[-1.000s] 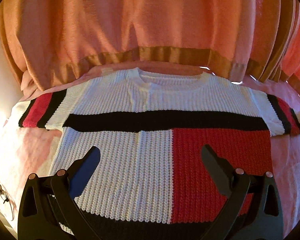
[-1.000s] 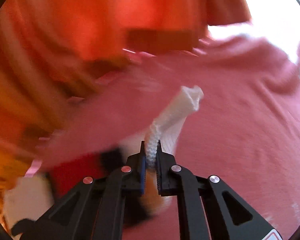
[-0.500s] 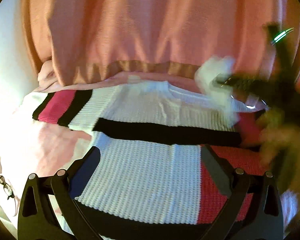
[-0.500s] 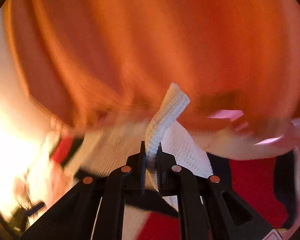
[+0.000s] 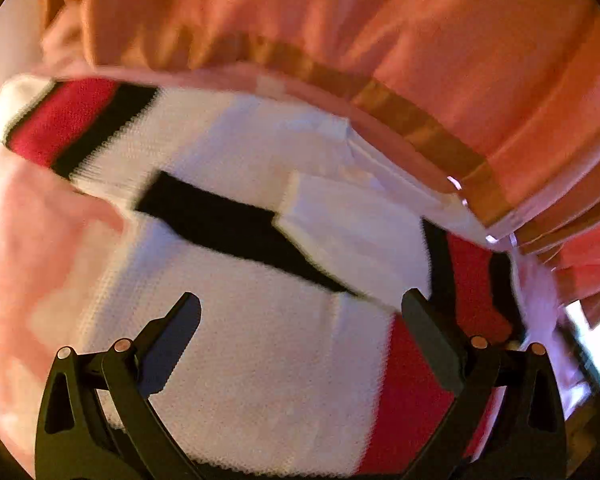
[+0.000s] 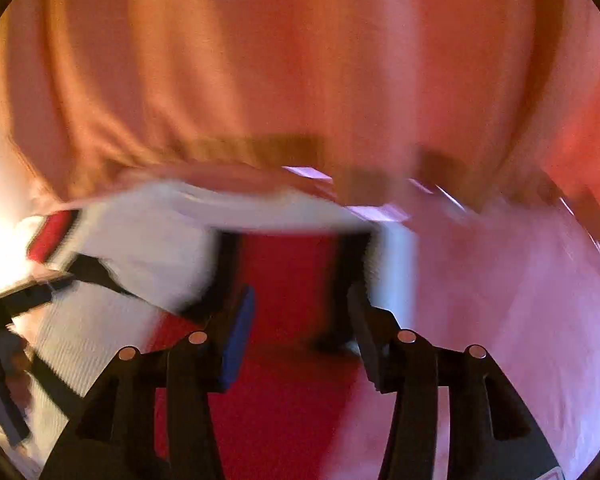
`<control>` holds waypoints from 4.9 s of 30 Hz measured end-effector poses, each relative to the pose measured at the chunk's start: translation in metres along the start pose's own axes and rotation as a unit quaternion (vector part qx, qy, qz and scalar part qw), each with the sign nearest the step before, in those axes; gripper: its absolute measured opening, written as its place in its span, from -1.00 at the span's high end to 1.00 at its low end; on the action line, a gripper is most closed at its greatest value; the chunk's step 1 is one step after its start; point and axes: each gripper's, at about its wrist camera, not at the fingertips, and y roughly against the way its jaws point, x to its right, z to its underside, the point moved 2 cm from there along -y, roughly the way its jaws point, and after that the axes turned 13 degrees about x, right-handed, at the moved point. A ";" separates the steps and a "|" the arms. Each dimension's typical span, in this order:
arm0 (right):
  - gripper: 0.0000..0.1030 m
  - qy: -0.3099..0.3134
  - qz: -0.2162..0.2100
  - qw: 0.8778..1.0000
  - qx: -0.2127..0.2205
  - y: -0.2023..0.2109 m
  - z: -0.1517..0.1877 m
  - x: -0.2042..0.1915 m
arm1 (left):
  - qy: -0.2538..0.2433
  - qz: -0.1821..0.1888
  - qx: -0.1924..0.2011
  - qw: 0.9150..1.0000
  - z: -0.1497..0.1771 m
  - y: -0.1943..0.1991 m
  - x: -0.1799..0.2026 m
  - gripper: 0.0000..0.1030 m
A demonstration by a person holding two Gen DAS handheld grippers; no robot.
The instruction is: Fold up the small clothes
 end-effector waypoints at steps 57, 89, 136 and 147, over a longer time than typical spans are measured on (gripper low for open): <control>1.00 -0.048 -0.015 0.998 -0.047 -0.112 -0.009 -0.009 | -0.057 -0.082 0.017 0.995 -0.010 -0.073 -0.021 0.75; 0.58 0.170 -0.056 0.984 -0.023 -0.051 0.075 -0.149 | 0.151 -0.274 0.164 0.935 -0.144 0.040 -0.299 -0.73; -0.02 -0.029 -0.071 0.996 -0.051 -0.095 0.008 -0.100 | -0.030 -0.033 0.074 0.996 0.008 0.045 -0.006 -0.73; 0.01 0.011 0.001 0.997 -0.070 -0.179 -0.005 -0.179 | 0.049 -0.030 0.068 0.996 -0.025 0.044 -0.059 -0.73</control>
